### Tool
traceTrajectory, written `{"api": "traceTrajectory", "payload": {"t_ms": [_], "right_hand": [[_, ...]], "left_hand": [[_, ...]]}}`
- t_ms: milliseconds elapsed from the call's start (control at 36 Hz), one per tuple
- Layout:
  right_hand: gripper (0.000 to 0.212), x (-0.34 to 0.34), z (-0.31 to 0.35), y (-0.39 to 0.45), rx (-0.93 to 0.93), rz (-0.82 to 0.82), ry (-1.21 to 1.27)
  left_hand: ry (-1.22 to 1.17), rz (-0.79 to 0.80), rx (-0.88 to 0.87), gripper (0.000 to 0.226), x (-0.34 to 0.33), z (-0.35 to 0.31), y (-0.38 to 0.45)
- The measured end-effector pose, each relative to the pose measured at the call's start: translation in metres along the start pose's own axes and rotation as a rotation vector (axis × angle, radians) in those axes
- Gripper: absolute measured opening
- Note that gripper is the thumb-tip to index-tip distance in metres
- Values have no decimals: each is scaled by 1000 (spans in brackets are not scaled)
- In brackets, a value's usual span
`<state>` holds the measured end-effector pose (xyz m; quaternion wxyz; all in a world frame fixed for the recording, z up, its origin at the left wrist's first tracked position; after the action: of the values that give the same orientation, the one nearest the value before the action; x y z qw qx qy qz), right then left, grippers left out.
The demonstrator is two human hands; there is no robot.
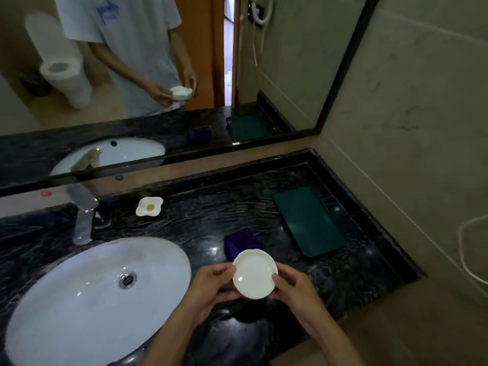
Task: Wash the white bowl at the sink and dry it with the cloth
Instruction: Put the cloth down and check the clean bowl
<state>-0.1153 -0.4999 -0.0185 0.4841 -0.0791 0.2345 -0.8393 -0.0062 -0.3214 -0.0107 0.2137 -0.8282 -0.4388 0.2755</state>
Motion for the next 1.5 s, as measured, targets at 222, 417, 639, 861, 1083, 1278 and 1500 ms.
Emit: {"api": "traceTrajectory", "payload": {"t_ms": [222, 417, 639, 861, 1083, 1278, 1500], "right_hand": [[29, 66, 26, 47, -13, -46, -52], [30, 136, 54, 112, 40, -48, -156], [29, 195, 86, 182, 31, -81, -258], [30, 220, 85, 254, 3, -112, -344], [31, 223, 73, 296, -54, -118, -472], [29, 227, 64, 310, -47, -93, -631], [25, 225, 76, 306, -4, -89, -746]], "left_hand": [[-4, 30, 0, 20, -63, -13, 60], [-32, -3, 21, 22, -128, -19, 133], [-71, -56, 52, 29, -187, -27, 205], [-10, -161, 71, 34, -210, -34, 266], [73, -294, 118, 37, -214, -27, 309], [140, -367, 164, 35, -214, -20, 323], [198, -349, 127, 35, -219, -28, 314]]}}
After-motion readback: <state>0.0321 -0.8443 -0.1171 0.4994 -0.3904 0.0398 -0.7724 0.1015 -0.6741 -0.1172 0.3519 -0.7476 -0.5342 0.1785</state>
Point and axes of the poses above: each hand's wrist, its own y-axis towards the middle knuckle, its own x-axis out of the back of the hand, z = x × y, the point moved 2 cm from there along y, towards the middle knuckle
